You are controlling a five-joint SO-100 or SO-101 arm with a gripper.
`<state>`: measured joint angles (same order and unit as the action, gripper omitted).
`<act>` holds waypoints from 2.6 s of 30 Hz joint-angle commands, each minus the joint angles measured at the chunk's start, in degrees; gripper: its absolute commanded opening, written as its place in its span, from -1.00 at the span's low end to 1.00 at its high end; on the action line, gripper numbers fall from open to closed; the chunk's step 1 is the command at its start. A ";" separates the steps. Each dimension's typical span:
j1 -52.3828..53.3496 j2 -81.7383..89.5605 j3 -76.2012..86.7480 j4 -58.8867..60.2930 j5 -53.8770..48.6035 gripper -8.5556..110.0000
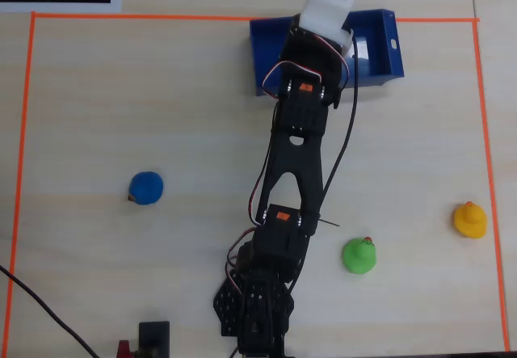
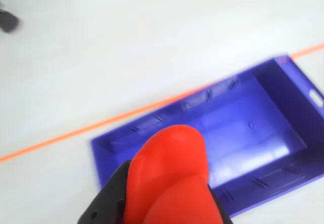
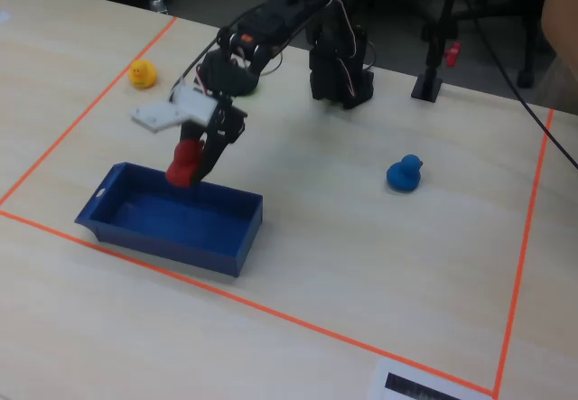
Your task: Grasp red duck and put it into box.
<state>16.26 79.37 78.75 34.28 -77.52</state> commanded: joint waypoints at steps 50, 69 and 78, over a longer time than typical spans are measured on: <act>-15.73 51.15 46.41 26.54 -6.15 -0.86; -17.84 110.30 99.23 41.84 -20.48 -0.86; -18.02 110.39 99.49 42.80 -14.15 -0.86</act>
<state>-1.67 189.76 177.98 75.50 -92.55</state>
